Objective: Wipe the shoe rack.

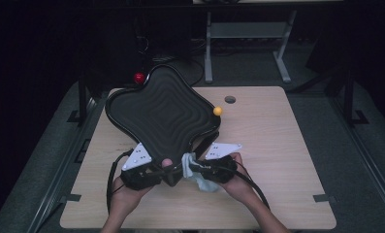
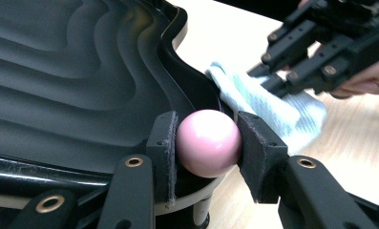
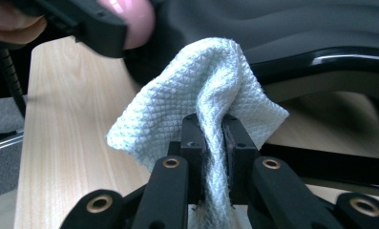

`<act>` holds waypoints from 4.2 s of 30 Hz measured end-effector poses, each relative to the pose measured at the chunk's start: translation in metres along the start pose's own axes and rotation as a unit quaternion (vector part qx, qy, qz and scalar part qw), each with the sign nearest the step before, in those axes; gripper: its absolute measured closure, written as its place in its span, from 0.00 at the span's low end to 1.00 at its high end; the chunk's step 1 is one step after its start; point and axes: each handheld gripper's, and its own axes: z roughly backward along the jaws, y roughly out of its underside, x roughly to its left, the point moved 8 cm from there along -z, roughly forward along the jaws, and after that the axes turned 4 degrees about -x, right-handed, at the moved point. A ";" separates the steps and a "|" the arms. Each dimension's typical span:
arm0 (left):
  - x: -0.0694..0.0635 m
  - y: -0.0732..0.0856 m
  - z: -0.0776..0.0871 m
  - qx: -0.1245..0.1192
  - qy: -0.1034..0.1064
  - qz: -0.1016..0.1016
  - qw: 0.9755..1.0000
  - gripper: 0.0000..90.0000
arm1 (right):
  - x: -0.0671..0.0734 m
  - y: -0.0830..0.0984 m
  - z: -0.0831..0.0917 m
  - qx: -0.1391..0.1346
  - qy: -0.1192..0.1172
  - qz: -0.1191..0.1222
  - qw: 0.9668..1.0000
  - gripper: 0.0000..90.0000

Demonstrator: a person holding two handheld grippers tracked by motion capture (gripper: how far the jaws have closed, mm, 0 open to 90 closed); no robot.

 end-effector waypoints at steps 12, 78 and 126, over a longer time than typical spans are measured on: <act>-0.010 0.009 0.017 -0.004 0.017 -0.003 1.000 0.67 | -0.024 -0.002 -0.001 0.007 0.037 -0.011 0.999 0.90; 0.003 0.010 0.018 -0.018 0.006 0.004 1.000 0.67 | -0.018 0.035 -0.065 0.032 0.039 -0.062 0.997 0.90; 0.006 0.009 0.016 -0.021 -0.005 0.004 1.000 0.67 | -0.021 0.037 -0.062 0.041 0.052 -0.052 0.996 0.89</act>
